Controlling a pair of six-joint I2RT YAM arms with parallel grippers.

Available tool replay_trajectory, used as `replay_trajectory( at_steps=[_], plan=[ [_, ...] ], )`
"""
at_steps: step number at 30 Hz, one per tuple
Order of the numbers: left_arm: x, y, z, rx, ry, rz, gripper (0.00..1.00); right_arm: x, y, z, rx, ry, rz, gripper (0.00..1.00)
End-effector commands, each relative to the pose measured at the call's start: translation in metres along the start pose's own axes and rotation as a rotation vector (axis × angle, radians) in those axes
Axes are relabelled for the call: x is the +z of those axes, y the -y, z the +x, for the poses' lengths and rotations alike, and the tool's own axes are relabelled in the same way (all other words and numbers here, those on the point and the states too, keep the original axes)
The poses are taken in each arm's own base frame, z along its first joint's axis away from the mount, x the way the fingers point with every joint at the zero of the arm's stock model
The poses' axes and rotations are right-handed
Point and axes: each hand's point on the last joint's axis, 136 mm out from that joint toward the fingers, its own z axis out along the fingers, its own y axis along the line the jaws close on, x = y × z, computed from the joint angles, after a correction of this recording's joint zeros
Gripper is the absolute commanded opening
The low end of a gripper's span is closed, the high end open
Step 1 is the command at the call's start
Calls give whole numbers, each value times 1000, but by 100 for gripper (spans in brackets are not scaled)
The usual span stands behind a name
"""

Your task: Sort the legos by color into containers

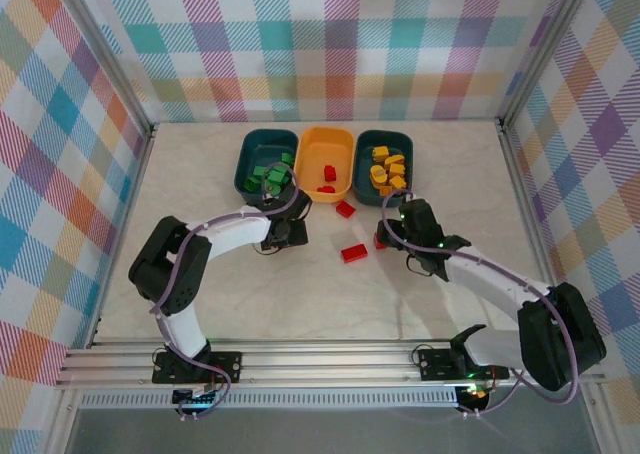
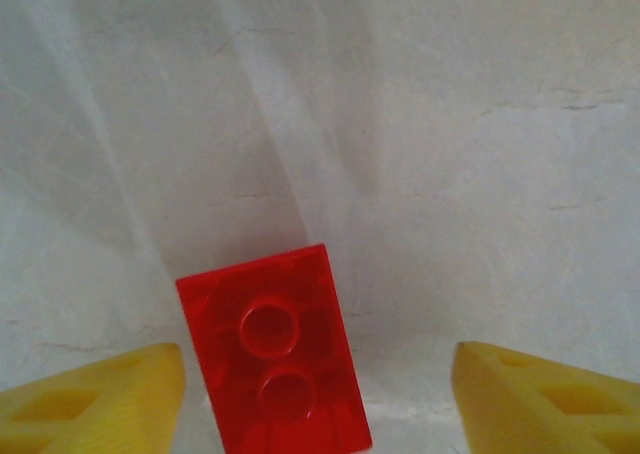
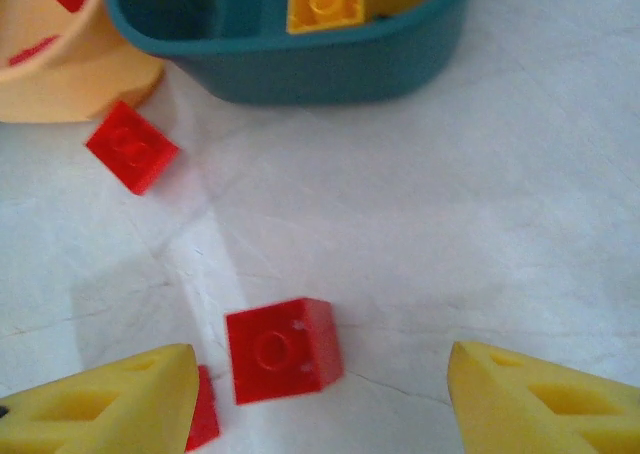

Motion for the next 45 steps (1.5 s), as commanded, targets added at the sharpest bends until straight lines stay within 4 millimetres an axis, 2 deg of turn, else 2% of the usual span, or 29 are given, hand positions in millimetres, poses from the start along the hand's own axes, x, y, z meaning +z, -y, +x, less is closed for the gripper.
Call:
replay_trajectory(
  at_steps=[1, 4, 6, 10, 14, 18, 20, 25, 30, 34, 40, 45],
  plan=[
    [7, -6, -4, 15, 2, -49, 63, -14, -10, -38, 66, 159, -40, 67],
    [16, -8, -1, 26, -10, -55, 46, -16, -6, -37, 78, 170, -32, 67],
    [18, -10, 0, 32, -11, -68, 39, -18, -6, -38, 76, 180, -34, 67],
    [7, -12, -5, 30, 14, -60, 34, -22, -3, -40, 78, 198, -22, 67],
    [-23, 1, -18, 22, 57, 23, 33, -23, -3, -40, 82, 200, -30, 67],
    [-60, 19, -41, 38, 119, 107, 33, -21, -3, -39, 85, 195, -29, 67],
    [-79, 32, -60, 50, 167, 145, 34, -19, -3, -38, 87, 190, -26, 67],
    [-101, 65, -108, 84, 243, 196, 34, -14, 1, -35, 94, 175, 4, 66],
    [-79, 104, -152, 111, 249, 215, 34, -10, 1, -33, 97, 169, 8, 67],
    [-52, 124, -173, 128, 223, 210, 35, -12, 2, -34, 97, 177, 6, 67],
    [-19, 131, -190, 102, 183, 220, 41, -12, 1, -35, 91, 175, 5, 69],
    [-10, 129, -193, 89, 171, 230, 54, -5, 0, -31, 90, 141, 17, 73]
  ],
)
